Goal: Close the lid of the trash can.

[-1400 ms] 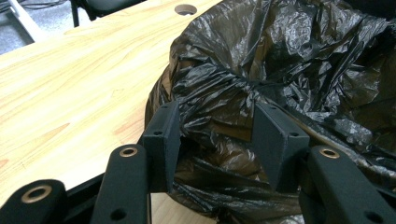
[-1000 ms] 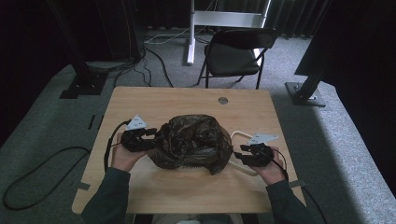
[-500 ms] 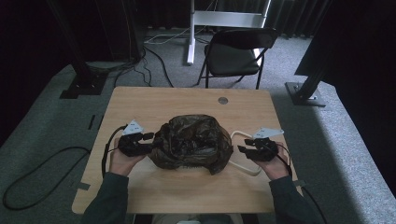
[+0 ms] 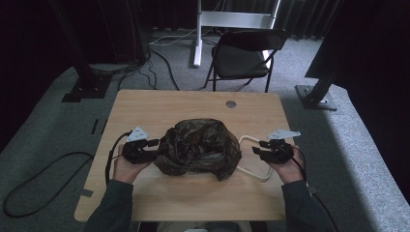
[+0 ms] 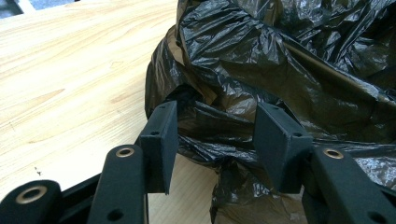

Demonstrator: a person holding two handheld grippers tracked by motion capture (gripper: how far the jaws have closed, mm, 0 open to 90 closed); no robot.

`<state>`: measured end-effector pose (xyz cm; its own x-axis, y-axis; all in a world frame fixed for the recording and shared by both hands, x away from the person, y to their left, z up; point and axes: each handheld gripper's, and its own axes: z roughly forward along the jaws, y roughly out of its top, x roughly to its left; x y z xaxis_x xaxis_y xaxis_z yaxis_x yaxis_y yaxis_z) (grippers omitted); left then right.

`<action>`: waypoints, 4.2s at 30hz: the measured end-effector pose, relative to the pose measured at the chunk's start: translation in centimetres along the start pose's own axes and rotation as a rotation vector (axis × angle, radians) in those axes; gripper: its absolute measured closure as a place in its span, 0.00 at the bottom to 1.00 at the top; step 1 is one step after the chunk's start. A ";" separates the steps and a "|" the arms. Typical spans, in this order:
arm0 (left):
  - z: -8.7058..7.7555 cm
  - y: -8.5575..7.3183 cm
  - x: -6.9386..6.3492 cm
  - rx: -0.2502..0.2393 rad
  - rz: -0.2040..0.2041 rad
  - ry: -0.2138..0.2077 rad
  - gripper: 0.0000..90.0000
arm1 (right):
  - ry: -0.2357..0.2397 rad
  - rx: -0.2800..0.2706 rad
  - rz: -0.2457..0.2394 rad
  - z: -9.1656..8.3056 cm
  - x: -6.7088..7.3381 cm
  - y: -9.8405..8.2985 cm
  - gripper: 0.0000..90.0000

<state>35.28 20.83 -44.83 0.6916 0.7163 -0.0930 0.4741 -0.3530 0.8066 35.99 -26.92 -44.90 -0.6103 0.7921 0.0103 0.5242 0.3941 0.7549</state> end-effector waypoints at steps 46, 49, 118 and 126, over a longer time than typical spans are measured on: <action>-0.6 -0.2 0.3 -0.007 -0.012 0.003 0.57 | -0.113 0.062 0.145 1.9 -5.5 -3.3 0.63; -0.6 -0.3 0.3 -0.008 -0.014 -0.001 0.56 | -0.115 0.065 0.154 2.0 -5.7 -3.4 0.63; -0.1 -0.4 0.2 0.002 -0.016 -0.022 0.56 | -0.194 0.165 0.247 5.1 -9.1 -6.1 0.63; 0.0 -0.4 0.1 0.004 -0.019 -0.024 0.56 | -0.188 0.166 0.253 5.2 -9.1 -6.1 0.65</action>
<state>35.14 21.08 -45.15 0.6957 0.7079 -0.1221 0.4892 -0.3424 0.8021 41.42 -34.11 -53.05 -0.3368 0.9402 0.0506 0.7438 0.2327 0.6266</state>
